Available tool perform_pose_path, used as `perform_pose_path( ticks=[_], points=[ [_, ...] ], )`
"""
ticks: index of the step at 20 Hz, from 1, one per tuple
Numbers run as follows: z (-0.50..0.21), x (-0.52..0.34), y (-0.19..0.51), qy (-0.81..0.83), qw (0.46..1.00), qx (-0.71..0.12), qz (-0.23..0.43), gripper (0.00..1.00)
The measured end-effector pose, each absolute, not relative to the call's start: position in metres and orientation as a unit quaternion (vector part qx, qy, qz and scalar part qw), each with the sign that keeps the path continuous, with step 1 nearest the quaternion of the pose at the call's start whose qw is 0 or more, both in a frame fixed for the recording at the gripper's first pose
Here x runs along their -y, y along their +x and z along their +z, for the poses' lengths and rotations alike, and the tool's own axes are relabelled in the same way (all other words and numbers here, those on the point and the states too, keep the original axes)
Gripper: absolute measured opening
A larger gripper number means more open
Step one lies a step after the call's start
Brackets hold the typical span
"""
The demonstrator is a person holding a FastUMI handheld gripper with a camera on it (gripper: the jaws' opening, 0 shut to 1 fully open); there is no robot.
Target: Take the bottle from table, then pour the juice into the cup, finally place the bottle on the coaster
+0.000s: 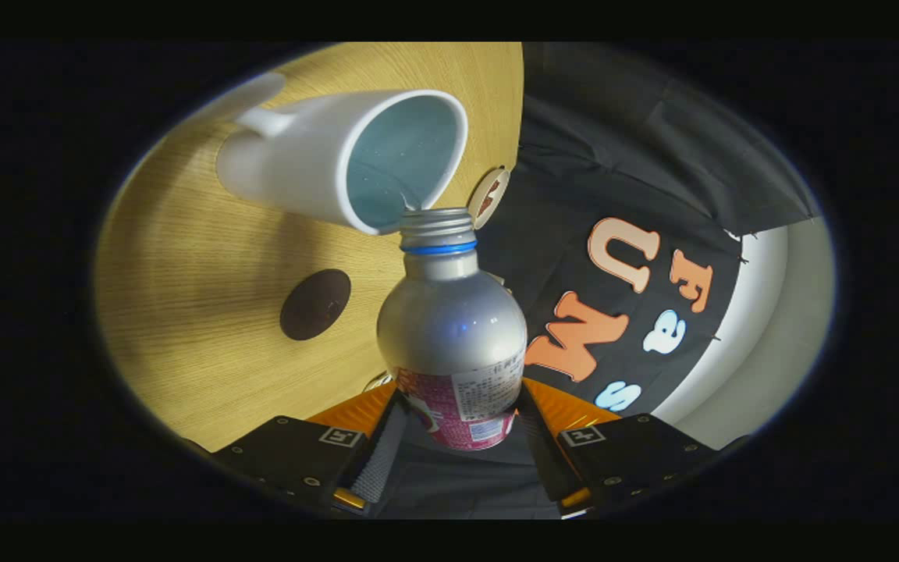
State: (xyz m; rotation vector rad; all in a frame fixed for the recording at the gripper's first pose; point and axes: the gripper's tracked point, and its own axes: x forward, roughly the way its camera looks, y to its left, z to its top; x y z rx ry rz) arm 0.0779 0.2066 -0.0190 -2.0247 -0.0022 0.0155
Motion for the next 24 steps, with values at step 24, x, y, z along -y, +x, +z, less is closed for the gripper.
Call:
perform_pose_path(
  ticks=[24],
  points=[
    [-0.0115,-0.2149,0.0826,-0.87,0.493,0.006,0.011,0.77]
  ],
)
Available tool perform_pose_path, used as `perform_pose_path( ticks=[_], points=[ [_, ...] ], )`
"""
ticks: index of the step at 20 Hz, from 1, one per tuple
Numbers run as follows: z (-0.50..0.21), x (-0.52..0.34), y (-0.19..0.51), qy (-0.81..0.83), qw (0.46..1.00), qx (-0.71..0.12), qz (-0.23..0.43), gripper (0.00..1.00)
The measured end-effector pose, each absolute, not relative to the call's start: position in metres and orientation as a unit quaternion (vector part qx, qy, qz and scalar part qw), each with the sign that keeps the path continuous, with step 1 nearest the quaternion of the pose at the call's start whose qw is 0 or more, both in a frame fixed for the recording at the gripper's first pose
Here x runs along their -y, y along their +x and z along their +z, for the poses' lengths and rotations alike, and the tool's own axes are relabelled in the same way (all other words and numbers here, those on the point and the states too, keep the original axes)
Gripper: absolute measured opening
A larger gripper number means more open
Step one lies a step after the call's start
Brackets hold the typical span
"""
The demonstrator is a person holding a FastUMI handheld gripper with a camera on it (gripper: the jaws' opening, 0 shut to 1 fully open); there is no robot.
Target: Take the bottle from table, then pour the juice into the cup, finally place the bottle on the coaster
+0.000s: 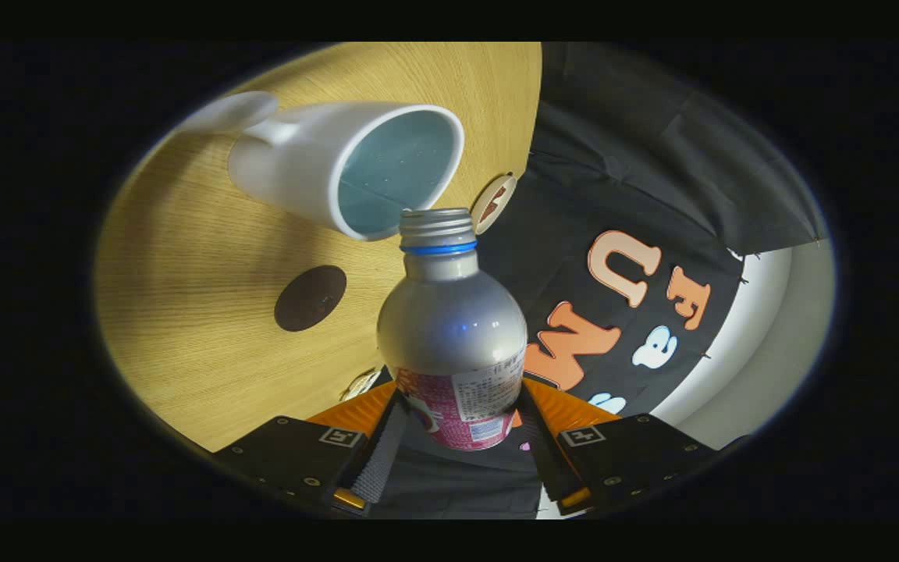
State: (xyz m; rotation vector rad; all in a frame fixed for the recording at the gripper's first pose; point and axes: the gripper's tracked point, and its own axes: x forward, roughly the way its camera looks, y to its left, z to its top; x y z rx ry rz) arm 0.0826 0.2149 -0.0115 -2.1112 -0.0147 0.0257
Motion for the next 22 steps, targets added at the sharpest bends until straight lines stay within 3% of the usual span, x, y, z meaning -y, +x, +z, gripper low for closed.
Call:
perform_pose_path(
  ticks=[22],
  points=[
    [-0.0072,-0.2194,0.0778,-0.888,0.459,-0.005,0.011,0.76]
  ],
)
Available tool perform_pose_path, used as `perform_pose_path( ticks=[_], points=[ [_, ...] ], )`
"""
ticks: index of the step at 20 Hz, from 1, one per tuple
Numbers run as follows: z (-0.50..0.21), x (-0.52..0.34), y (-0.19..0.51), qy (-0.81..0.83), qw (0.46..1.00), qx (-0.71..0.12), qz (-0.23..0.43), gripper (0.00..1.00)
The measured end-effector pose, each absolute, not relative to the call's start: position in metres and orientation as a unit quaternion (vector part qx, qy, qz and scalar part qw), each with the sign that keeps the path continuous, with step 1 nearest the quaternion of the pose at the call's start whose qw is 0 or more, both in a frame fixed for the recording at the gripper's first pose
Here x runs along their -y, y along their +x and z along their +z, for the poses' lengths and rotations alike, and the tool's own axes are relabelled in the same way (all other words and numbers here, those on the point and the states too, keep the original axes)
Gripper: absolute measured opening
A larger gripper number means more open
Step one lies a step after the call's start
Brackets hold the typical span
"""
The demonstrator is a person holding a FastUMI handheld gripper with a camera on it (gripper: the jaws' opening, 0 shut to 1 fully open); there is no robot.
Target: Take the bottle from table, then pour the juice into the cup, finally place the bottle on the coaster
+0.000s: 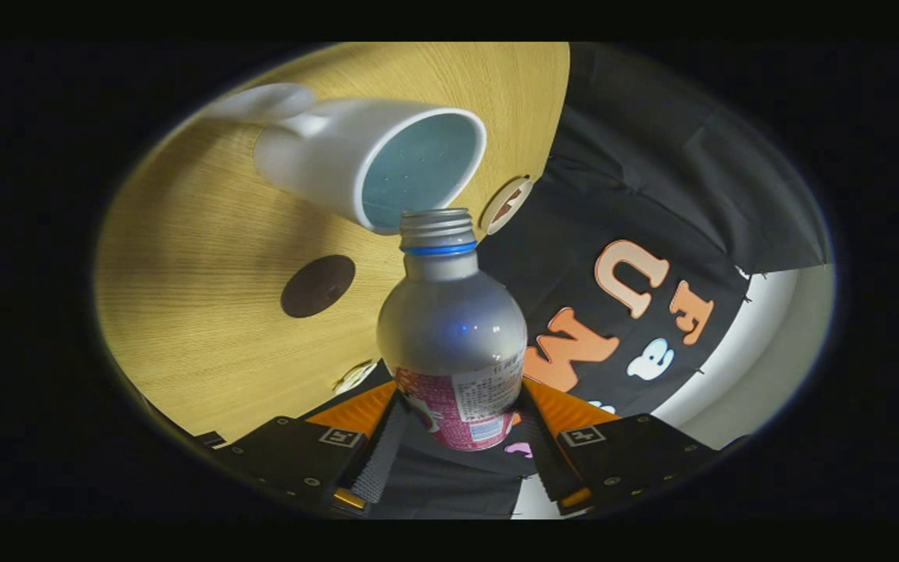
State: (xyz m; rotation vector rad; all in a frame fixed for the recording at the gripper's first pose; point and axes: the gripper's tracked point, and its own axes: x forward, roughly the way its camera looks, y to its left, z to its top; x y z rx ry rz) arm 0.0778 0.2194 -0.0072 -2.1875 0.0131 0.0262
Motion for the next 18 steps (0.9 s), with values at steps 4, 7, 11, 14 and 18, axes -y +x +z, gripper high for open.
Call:
perform_pose_path(
  ticks=[4,7,11,14,18],
  points=[
    [-0.008,-0.218,0.078,-0.887,0.462,-0.012,0.015,0.77],
    [-0.009,-0.217,0.078,-0.877,0.479,-0.012,0.017,0.76],
    [-0.011,-0.22,0.076,-0.854,0.519,-0.013,0.02,0.77],
    [-0.017,-0.219,0.071,-0.821,0.569,-0.022,0.028,0.77],
    [-0.024,-0.216,0.071,-0.746,0.663,-0.043,0.044,0.77]
  ],
)
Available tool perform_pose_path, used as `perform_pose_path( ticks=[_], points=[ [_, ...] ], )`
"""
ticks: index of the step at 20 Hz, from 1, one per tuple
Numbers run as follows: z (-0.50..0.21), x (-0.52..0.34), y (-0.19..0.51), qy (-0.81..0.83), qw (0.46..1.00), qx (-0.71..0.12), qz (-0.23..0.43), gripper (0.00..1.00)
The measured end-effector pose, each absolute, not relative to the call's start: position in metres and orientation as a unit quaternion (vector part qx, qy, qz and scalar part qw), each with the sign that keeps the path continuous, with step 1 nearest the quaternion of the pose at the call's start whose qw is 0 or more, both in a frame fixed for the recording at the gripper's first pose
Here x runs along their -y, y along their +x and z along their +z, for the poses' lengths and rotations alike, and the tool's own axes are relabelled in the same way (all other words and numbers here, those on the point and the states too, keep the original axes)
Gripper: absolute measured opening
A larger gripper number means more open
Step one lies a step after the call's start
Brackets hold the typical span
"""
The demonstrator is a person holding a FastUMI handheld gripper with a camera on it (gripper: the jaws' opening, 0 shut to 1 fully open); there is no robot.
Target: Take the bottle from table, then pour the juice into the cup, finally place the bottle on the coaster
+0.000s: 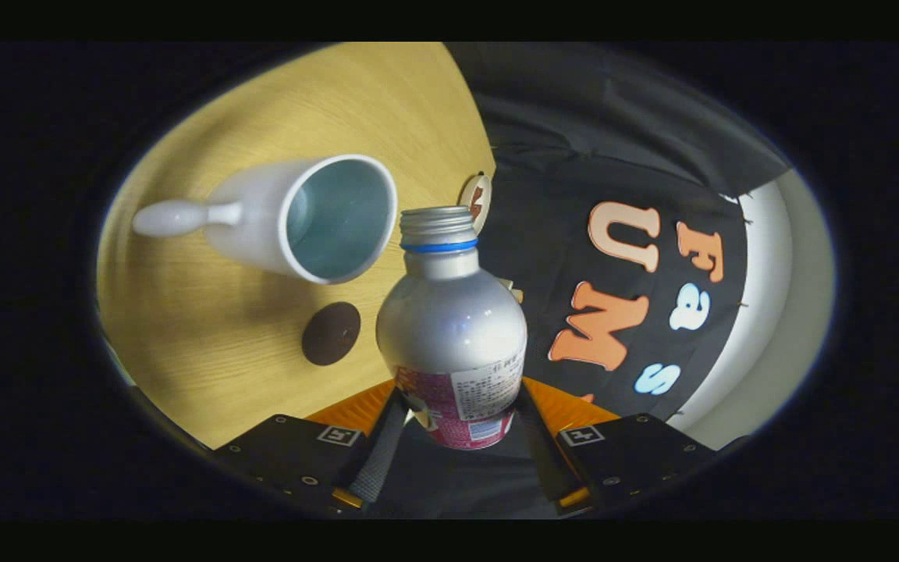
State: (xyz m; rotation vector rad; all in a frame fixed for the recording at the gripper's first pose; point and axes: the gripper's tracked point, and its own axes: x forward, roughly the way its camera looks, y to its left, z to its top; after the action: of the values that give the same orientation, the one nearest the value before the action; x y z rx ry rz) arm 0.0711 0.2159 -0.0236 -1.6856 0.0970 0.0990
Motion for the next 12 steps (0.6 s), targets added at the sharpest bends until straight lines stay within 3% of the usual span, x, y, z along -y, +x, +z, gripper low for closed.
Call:
perform_pose_path(
  ticks=[7,12],
  points=[
    [-0.022,-0.201,0.084,-0.54,0.836,-0.083,0.046,0.77],
    [-0.033,-0.197,0.094,-0.392,0.909,-0.119,0.073,0.77]
  ],
)
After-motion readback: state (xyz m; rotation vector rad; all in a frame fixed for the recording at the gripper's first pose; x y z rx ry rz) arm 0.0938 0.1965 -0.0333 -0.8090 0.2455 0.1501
